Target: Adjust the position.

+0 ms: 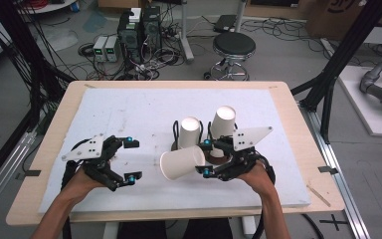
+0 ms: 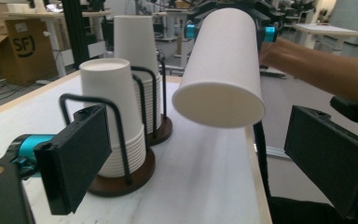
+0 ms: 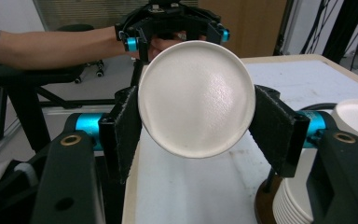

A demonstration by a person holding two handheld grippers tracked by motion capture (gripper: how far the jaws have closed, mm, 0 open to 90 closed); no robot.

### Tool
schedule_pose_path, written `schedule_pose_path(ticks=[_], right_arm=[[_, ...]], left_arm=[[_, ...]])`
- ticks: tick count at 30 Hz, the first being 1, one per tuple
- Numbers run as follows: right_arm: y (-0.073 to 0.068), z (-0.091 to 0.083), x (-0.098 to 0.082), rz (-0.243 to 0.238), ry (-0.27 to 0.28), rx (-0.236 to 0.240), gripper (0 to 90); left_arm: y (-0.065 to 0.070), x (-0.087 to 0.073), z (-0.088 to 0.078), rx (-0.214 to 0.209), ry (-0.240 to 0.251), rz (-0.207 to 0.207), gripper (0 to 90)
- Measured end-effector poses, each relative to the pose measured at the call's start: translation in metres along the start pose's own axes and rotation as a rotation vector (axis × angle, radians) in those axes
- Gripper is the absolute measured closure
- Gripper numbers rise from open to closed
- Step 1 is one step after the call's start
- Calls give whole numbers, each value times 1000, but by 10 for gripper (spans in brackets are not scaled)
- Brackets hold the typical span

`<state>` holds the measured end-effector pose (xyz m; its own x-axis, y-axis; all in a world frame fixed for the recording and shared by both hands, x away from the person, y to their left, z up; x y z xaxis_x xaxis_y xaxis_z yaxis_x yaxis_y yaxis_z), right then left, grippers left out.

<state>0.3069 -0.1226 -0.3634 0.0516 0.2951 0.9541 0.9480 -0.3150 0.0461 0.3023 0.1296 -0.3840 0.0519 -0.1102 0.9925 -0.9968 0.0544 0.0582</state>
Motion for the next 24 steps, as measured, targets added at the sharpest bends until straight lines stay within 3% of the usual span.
schedule_pose_path(ticks=[9,24], right_arm=[[-7,11,1,-1,-2,33,375],[-17,29,-1,-17,-18,74,375]], left_arm=[[3,5,23,-79,3,5,72],[6,4,46,-131,-6,-7,72]])
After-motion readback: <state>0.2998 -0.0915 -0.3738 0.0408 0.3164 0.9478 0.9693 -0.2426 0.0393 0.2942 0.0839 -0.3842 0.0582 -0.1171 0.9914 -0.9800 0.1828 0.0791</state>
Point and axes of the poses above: each handheld gripper's, and its own axes: z roughly forward along the jaws, x roughly out of its top, y roughly to its right, the point moved 7 cm from there along z, roughly forward along the jaws, and after that the axes turned 15 degrees about -x, right-handed, at the moved point
